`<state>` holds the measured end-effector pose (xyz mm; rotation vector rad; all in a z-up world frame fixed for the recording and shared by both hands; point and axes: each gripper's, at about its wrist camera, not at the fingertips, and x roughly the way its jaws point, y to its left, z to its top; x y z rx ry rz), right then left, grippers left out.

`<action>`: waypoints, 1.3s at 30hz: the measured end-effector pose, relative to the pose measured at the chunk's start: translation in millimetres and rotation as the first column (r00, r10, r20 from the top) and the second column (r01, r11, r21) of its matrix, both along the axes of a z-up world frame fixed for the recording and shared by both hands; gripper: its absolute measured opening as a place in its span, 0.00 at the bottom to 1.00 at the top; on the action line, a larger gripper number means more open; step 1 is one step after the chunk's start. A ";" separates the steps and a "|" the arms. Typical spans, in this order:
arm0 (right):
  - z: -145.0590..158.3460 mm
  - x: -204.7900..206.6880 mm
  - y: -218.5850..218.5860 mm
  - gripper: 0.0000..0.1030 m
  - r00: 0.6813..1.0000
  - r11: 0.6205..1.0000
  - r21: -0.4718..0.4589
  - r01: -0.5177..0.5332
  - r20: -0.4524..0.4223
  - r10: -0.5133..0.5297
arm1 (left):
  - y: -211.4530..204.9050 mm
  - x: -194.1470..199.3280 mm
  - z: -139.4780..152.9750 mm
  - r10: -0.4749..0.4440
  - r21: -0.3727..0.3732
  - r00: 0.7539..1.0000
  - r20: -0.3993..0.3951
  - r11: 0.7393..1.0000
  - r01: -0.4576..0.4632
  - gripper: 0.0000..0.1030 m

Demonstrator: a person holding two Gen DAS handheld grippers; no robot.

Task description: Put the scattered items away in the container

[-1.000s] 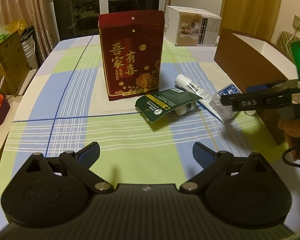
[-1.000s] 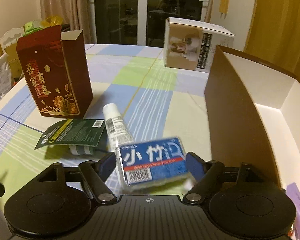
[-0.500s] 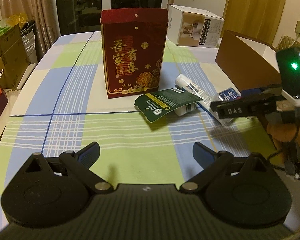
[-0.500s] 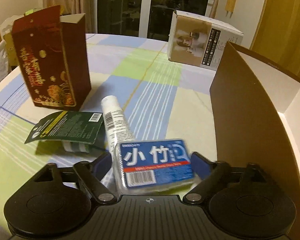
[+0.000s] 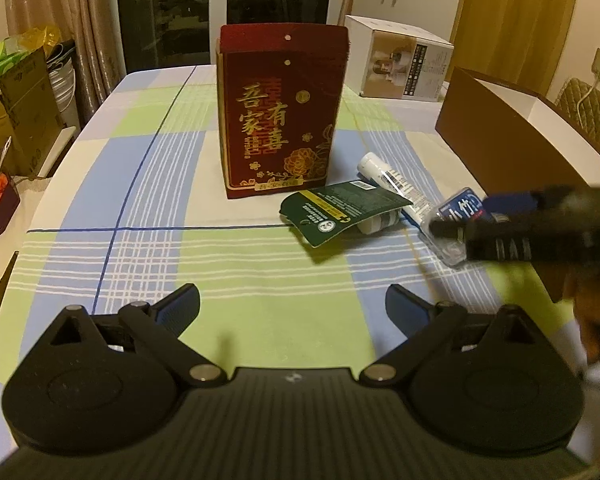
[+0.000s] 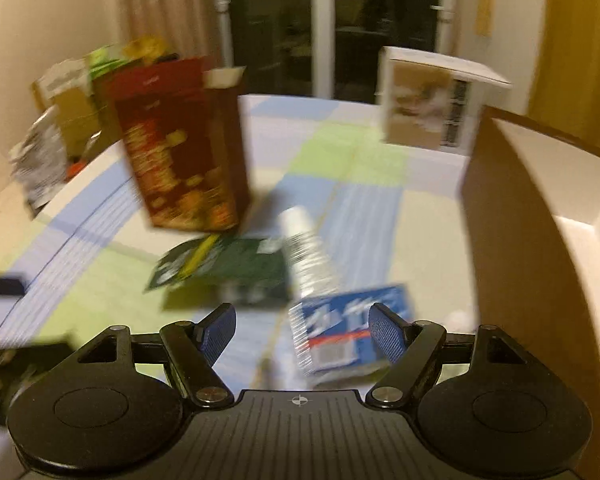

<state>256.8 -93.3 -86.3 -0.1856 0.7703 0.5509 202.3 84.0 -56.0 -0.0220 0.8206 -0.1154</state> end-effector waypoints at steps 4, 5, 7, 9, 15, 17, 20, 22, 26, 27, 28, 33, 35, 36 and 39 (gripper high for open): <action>-8.8 29.0 0.6 0.87 0.999 0.998 -0.054 0.032 -0.015 -0.033 | -3.5 1.0 -2.5 -0.024 0.003 1.000 -0.010 1.000 0.024 0.94; -11.6 33.4 1.2 0.95 0.999 0.998 -0.062 0.031 -0.021 -0.033 | -4.2 1.3 -3.1 -0.029 0.003 1.000 -0.013 1.000 0.029 0.94; -16.7 39.8 2.0 0.97 0.998 0.996 -0.080 0.039 -0.036 -0.042 | -5.7 1.8 -4.5 -0.041 0.006 0.999 -0.019 0.999 0.041 0.94; -22.5 43.7 -2.1 0.97 0.996 0.997 -0.069 0.044 -0.078 -0.050 | -7.5 2.5 -6.5 -0.057 0.013 0.998 -0.026 0.998 0.057 0.94; -26.0 22.0 -5.1 0.97 0.984 1.000 0.016 0.014 -0.179 -0.011 | -18.0 4.8 -12.3 -0.125 0.042 0.991 -0.044 0.991 0.126 0.94; -23.5 12.2 -1.9 0.97 0.973 0.997 0.076 0.001 -0.228 0.016 | -21.1 4.8 -12.8 -0.143 0.050 0.989 -0.046 0.988 0.145 0.94; -16.8 -0.8 -1.4 0.97 0.953 0.983 0.179 -0.037 -0.290 0.088 | -25.3 4.4 -14.2 -0.172 0.061 0.984 -0.045 0.983 0.175 0.94; -7.4 -9.9 -3.9 0.97 0.967 0.984 0.176 -0.032 -0.245 0.075 | -29.5 4.8 -16.2 -0.202 0.073 0.978 -0.045 0.976 0.205 0.94; 7.5 -20.5 -12.1 0.97 0.993 0.993 0.106 0.043 -0.113 -0.031 | -42.4 12.9 -20.4 -0.275 0.113 0.961 -0.028 0.954 0.277 0.94; 8.7 -20.9 -14.4 0.97 0.994 0.993 0.091 0.070 -0.094 -0.061 | -45.5 16.5 -21.3 -0.292 0.110 0.956 -0.022 0.950 0.292 0.94; 9.5 -20.2 -17.1 0.97 0.992 0.991 0.090 0.095 -0.087 -0.087 | -48.6 20.7 -22.4 -0.307 0.099 0.952 -0.017 0.947 0.307 0.94; 15.7 -16.4 -34.0 0.97 0.983 0.974 0.141 0.179 -0.065 -0.171 | -65.8 37.1 -29.8 -0.360 0.056 0.933 0.019 0.932 0.359 0.94; 20.3 -18.3 -37.1 0.95 0.985 0.973 0.155 0.173 -0.049 -0.167 | -73.0 41.7 -33.0 -0.382 0.065 0.924 0.034 0.923 0.379 0.94; 22.5 -20.4 -37.9 0.95 0.985 0.973 0.156 0.170 -0.036 -0.166 | -76.3 43.4 -34.4 -0.398 0.072 0.916 0.045 0.916 0.394 0.94; 26.0 -22.9 -40.3 0.94 0.985 0.968 0.181 0.174 -0.038 -0.170 | -83.1 50.1 -39.7 -0.417 0.070 0.908 0.045 0.908 0.414 0.92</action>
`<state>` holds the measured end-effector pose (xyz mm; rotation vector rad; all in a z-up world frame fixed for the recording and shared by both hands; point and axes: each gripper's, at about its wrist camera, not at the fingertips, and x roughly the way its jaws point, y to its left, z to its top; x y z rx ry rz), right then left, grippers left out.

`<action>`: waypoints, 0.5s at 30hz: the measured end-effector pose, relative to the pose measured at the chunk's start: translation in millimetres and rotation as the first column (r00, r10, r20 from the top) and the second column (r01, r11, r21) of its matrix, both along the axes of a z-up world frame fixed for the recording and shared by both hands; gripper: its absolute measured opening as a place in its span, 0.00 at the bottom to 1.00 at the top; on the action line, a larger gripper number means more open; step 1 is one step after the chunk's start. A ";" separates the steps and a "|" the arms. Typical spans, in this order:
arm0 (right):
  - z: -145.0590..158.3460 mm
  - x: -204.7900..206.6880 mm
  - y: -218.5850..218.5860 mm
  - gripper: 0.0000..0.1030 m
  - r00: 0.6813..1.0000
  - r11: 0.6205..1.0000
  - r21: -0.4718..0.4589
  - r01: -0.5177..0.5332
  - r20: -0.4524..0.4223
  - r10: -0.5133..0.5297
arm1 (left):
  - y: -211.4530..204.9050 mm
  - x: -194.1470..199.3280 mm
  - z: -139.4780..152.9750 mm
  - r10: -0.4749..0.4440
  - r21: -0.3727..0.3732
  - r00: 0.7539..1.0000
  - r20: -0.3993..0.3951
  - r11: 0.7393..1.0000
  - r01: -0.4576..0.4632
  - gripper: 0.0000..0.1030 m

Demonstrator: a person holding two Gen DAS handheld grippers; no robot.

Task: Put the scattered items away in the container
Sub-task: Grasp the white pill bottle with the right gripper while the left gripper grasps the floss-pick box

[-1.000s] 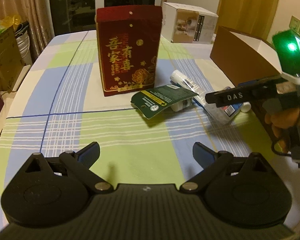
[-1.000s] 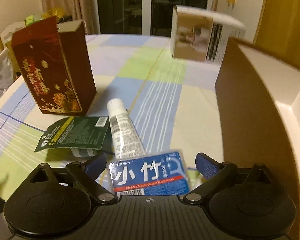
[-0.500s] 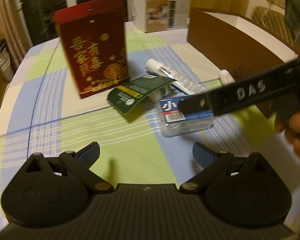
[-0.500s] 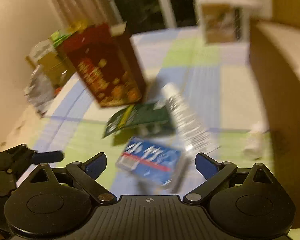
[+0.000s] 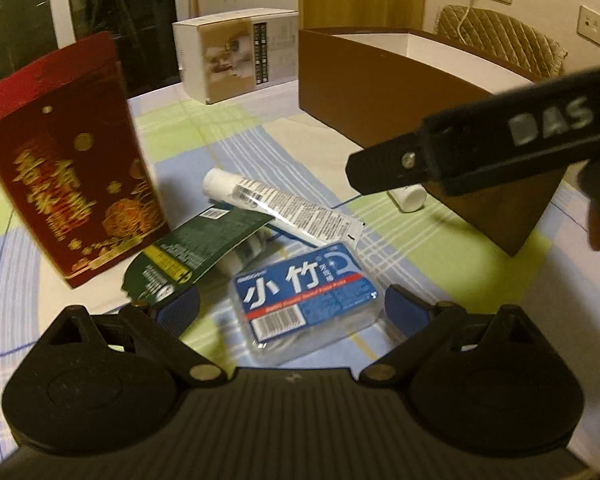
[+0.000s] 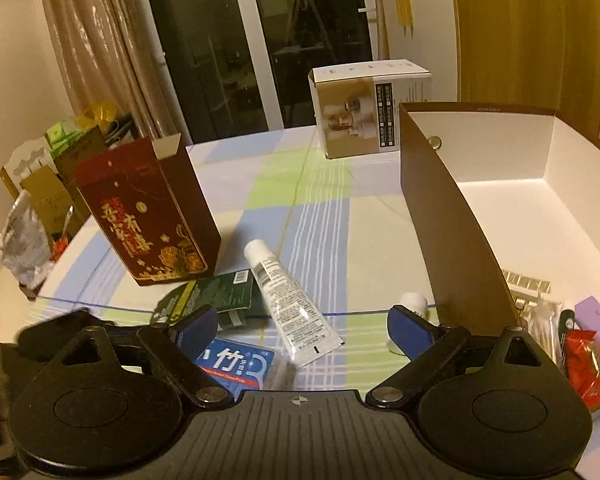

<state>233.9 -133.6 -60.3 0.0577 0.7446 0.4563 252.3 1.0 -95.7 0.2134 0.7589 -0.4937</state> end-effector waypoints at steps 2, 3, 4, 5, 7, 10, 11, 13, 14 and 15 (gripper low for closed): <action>1.8 0.3 -1.5 0.94 1.000 1.000 0.023 0.010 -0.006 -0.010 | -1.1 4.1 -3.0 0.005 -0.013 1.000 -0.016 1.000 -0.005 0.91; 2.3 0.9 -2.3 0.94 1.000 0.999 0.036 0.014 -0.011 -0.014 | -1.8 5.1 -3.5 0.004 -0.018 1.000 -0.018 1.000 -0.004 0.90; 3.0 1.9 -3.4 0.94 1.000 0.999 0.048 0.016 -0.018 -0.015 | -2.8 5.4 -4.0 0.000 -0.019 1.000 -0.017 1.000 -0.001 0.89; 3.7 2.2 -4.0 0.94 1.000 0.998 0.053 0.016 -0.022 -0.015 | -3.1 5.0 -4.0 0.000 -0.021 1.000 -0.016 1.000 0.000 0.88; 5.3 2.1 -5.5 0.94 1.000 0.998 0.060 0.016 -0.024 -0.014 | -4.9 4.9 -4.8 -0.001 -0.022 1.000 -0.017 1.000 0.001 0.86; 6.7 2.8 -7.1 0.95 0.999 0.997 0.074 0.020 -0.030 -0.018 | -7.8 5.8 -4.9 0.006 -0.022 1.000 -0.016 1.000 -0.007 0.86; 7.1 2.9 -7.3 0.95 0.999 0.997 0.078 0.022 -0.032 -0.020 | -8.8 6.7 -5.2 0.016 -0.026 1.000 -0.019 1.000 -0.017 0.88; 7.4 3.1 -7.9 0.95 0.999 0.996 0.084 0.024 -0.034 -0.021 | -13.8 7.5 -8.2 0.026 -0.007 1.000 -0.017 1.000 -0.026 0.93; 7.4 3.2 -7.6 0.95 0.999 0.996 0.085 0.024 -0.035 -0.021 | -17.1 7.4 -10.8 0.027 0.010 1.000 -0.012 1.000 -0.027 0.94; 7.3 3.3 -7.4 0.95 0.999 0.996 0.084 0.024 -0.035 -0.021 | -20.3 7.6 -13.7 0.023 0.027 1.000 -0.013 0.999 -0.022 0.94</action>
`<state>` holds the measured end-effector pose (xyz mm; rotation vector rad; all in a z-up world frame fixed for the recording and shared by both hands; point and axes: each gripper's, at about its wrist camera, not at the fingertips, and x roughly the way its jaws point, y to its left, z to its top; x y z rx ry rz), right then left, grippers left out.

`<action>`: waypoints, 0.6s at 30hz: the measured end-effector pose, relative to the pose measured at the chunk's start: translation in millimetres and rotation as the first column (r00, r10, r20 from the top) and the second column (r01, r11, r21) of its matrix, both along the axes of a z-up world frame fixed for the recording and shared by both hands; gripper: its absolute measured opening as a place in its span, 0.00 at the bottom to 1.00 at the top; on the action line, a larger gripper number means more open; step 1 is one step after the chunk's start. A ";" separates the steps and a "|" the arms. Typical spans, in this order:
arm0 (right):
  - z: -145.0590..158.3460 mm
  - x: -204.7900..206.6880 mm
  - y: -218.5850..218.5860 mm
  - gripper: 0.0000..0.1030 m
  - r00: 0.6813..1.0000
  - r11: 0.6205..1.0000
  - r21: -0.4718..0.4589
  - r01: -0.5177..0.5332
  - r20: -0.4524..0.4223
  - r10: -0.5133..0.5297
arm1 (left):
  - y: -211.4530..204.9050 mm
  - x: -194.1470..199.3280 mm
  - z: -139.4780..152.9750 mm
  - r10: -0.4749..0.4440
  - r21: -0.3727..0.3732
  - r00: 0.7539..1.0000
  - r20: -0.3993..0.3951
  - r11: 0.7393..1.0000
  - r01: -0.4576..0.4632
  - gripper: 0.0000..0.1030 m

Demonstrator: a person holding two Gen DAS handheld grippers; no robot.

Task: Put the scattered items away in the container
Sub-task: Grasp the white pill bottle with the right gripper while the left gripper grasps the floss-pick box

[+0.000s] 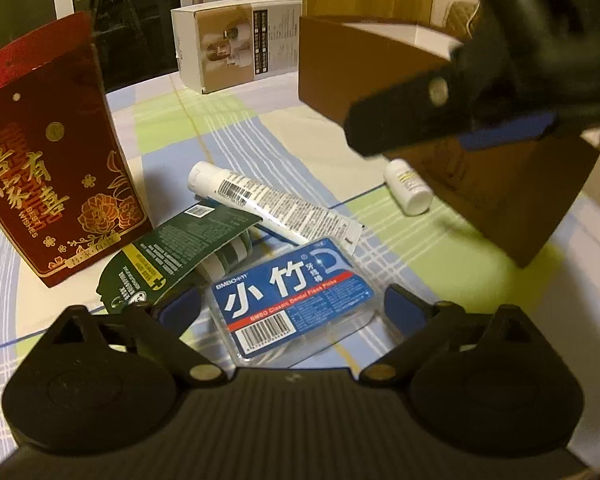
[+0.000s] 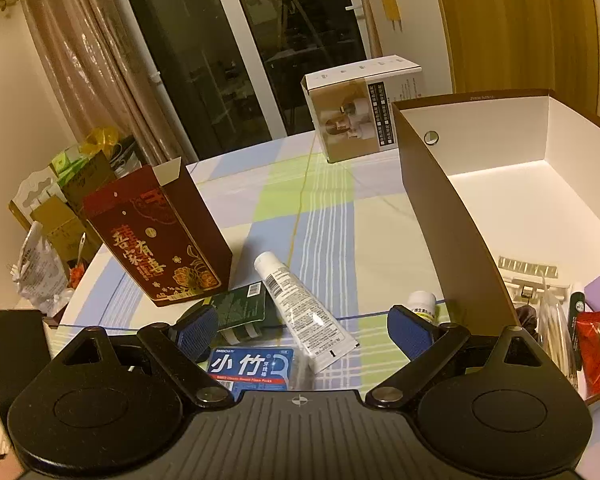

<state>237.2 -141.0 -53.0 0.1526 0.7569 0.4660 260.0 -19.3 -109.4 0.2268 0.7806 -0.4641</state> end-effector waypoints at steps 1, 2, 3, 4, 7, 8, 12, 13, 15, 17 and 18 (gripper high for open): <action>0.0 0.0 -0.4 0.95 1.000 1.000 -0.001 0.000 0.000 0.000 | -2.6 0.3 -3.1 -0.003 0.018 1.000 -0.003 1.000 0.003 0.93; 0.0 0.0 -0.5 0.95 1.000 1.000 -0.003 0.000 0.000 0.000 | -4.0 0.7 -5.8 -0.002 0.034 1.000 -0.008 0.999 0.003 0.90; -0.4 0.0 -0.3 0.95 1.000 1.000 -0.007 0.000 0.001 0.000 | -3.3 1.3 -7.5 0.000 0.039 1.000 -0.017 0.999 0.001 0.90; -1.0 0.2 0.5 0.95 1.000 1.000 -0.014 0.001 0.001 -0.001 | -0.6 2.0 -7.7 0.007 0.033 1.000 -0.027 0.999 -0.006 0.89; -6.0 2.5 6.0 0.95 1.000 0.999 -0.052 0.005 0.005 -0.005 | 12.4 1.8 -6.4 0.049 0.038 0.998 -0.036 0.998 -0.048 0.89; -8.7 3.6 9.3 0.95 1.000 0.997 -0.075 0.007 0.008 -0.007 | 18.4 1.0 -6.5 0.062 0.039 0.997 -0.037 0.997 -0.061 0.89; -23.9 9.2 21.1 0.94 0.999 0.986 -0.164 0.040 0.025 -0.036 | 36.5 -2.4 -4.9 0.096 0.042 0.994 -0.046 0.995 -0.094 0.89; -28.0 10.4 24.4 0.95 0.998 0.981 -0.187 0.052 0.036 -0.046 | 39.6 -4.3 -4.1 0.098 0.047 0.994 -0.045 0.994 -0.095 0.89; -36.5 14.5 29.5 0.94 0.996 0.972 -0.221 0.083 0.052 -0.074 | 45.6 -8.6 -2.0 0.099 0.063 0.994 -0.044 0.993 -0.097 0.89; -43.0 18.1 33.5 0.94 0.991 0.960 -0.251 0.124 0.072 -0.110 | 54.0 -14.4 0.4 0.110 0.074 0.993 -0.047 0.992 -0.106 0.89; -46.1 19.4 35.7 0.94 0.988 0.952 -0.269 0.146 0.085 -0.128 | 58.5 -17.0 1.6 0.115 0.077 0.992 -0.049 0.991 -0.111 0.89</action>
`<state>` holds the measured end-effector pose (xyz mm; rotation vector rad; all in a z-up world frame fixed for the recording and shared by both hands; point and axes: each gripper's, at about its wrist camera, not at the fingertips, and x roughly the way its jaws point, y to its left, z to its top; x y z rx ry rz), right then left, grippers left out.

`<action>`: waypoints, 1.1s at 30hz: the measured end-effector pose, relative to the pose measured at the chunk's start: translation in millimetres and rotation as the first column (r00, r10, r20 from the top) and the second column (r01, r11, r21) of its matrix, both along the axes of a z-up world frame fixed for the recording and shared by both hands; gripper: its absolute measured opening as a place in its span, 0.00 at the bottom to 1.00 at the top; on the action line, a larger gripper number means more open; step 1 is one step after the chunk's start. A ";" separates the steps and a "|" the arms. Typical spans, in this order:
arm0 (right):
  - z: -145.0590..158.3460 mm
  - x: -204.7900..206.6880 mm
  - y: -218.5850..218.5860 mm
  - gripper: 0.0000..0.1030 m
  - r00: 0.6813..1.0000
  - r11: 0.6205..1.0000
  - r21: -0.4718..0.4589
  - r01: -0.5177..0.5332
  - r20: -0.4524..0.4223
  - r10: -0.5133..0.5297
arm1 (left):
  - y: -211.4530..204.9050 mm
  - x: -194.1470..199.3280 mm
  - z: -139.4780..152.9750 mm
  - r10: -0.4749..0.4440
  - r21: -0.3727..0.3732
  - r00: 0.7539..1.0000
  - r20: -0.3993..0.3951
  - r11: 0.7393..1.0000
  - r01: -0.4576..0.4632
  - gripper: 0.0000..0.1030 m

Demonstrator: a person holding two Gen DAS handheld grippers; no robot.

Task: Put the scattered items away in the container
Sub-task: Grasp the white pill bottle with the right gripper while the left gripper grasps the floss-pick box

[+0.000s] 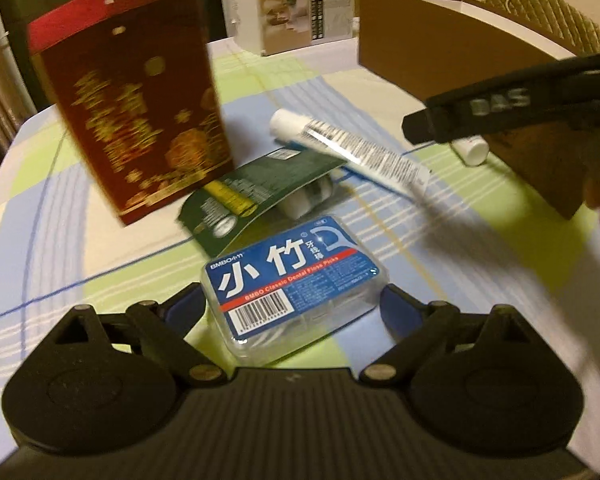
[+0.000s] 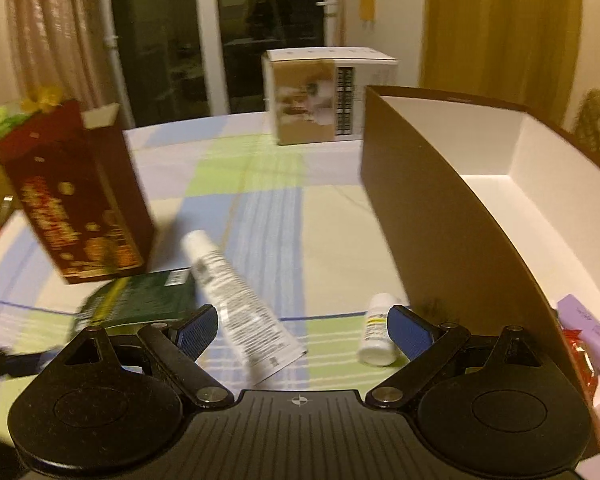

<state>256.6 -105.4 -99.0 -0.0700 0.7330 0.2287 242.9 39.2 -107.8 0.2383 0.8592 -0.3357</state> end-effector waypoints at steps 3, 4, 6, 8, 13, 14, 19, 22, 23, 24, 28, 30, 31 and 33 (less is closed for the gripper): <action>-10.8 7.1 2.7 0.81 0.997 0.996 -0.048 0.081 0.013 -0.081 | 11.9 -6.8 3.8 0.013 -0.003 1.000 0.003 1.000 -0.013 0.89; -14.7 10.9 1.2 0.74 0.994 0.993 -0.056 0.108 0.005 -0.107 | 15.2 -8.4 4.8 0.017 -0.010 1.000 0.003 1.000 -0.017 0.89; -21.9 16.2 -1.2 0.68 0.989 0.987 -0.069 0.144 -0.007 -0.145 | 18.3 -9.0 5.4 0.022 -0.017 1.000 0.003 1.000 -0.022 0.89; -25.7 17.5 -2.3 0.66 0.986 0.983 -0.076 0.165 -0.002 -0.166 | 19.1 -9.5 5.4 0.020 -0.022 1.000 0.001 1.000 -0.020 0.89; -32.8 21.6 -2.8 0.59 0.974 0.971 -0.094 0.221 -0.024 -0.224 | 15.2 -10.0 5.7 -0.011 -0.027 1.000 0.006 1.000 0.011 0.89; -35.1 23.6 -3.7 0.58 0.970 0.968 -0.092 0.235 -0.040 -0.239 | 15.1 -10.0 5.9 -0.015 -0.030 1.000 0.008 0.999 0.015 0.89; -33.7 22.0 -9.4 0.29 0.973 0.975 -0.063 0.215 -0.068 -0.219 | 16.4 -10.2 4.8 -0.031 -0.042 0.999 0.008 0.999 0.031 0.89; -28.3 12.4 -15.1 0.29 0.977 0.983 -0.028 0.184 -0.102 -0.186 | 14.6 -10.0 3.3 -0.044 -0.040 0.999 0.006 0.998 0.044 0.89; -25.8 5.9 -17.6 0.28 0.979 0.985 -0.012 0.169 -0.116 -0.170 | 13.8 -10.2 3.0 -0.048 -0.040 0.999 0.006 0.998 0.048 0.89; -23.9 -0.6 -18.4 0.29 0.980 0.988 -0.004 0.153 -0.128 -0.153 | 12.8 -10.5 2.9 -0.053 -0.041 0.999 0.007 0.998 0.053 0.89; -16.6 -36.3 -24.3 0.29 0.982 0.996 0.022 0.081 -0.173 -0.076 | 7.1 -13.3 2.0 -0.070 -0.030 0.998 0.008 0.997 0.070 0.89; -14.6 -55.4 -27.9 0.29 0.983 0.999 0.019 0.051 -0.179 -0.046 | 4.8 -15.0 0.3 -0.076 -0.022 0.997 0.004 0.997 0.076 0.89; -14.1 -64.9 -29.2 0.29 0.984 0.999 0.015 0.035 -0.176 -0.032 | 3.5 -15.9 -0.7 -0.079 -0.016 0.997 0.002 0.997 0.079 0.89; -14.6 -78.6 -31.7 0.29 0.985 1.000 0.011 0.015 -0.170 -0.013 | 1.2 -17.5 -3.0 -0.080 -0.002 0.997 0.000 0.997 0.080 0.89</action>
